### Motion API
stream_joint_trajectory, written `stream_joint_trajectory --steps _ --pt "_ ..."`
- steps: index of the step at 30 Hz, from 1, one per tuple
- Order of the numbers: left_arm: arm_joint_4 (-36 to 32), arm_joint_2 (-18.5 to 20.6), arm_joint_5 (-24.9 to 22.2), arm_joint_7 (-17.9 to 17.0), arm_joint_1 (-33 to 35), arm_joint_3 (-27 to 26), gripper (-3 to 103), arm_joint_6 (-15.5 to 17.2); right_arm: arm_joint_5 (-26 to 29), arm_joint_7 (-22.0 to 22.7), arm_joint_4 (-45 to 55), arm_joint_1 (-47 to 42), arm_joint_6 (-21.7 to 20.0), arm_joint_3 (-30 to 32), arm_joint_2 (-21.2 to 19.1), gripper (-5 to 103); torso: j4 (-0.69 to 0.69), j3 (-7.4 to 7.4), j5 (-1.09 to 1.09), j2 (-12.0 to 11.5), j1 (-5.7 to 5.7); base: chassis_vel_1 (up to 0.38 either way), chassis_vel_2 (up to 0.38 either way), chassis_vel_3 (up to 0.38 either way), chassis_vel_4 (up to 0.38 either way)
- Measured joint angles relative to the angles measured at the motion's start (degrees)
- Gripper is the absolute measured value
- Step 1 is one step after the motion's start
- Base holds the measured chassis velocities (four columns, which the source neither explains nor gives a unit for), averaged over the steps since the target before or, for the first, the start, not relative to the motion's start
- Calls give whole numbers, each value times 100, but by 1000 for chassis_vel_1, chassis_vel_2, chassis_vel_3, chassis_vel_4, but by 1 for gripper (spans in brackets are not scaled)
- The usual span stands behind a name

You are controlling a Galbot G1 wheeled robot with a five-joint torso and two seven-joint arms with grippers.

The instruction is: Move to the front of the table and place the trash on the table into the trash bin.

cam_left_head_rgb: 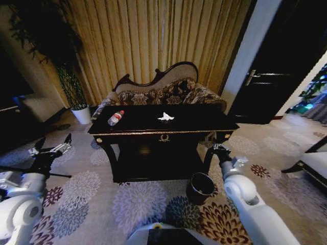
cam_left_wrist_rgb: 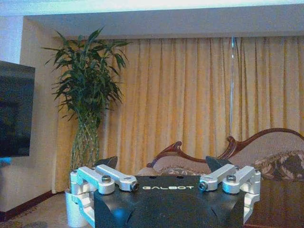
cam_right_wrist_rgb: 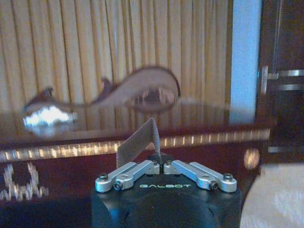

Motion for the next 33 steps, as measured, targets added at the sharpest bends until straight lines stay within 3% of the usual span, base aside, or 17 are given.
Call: stream_joint_trajectory --steps 18,33 --pt "67 -72 103 39 7 88 100 -54 -235 -374 -2190 539 127 -419 347 0 0 0 -1 -2 2 0 0 0 0" --pt "87 -126 147 40 16 149 100 -78 -895 -527 -4673 1294 714 -591 766 0 1 0 0 -1 1 0 0 0 0"
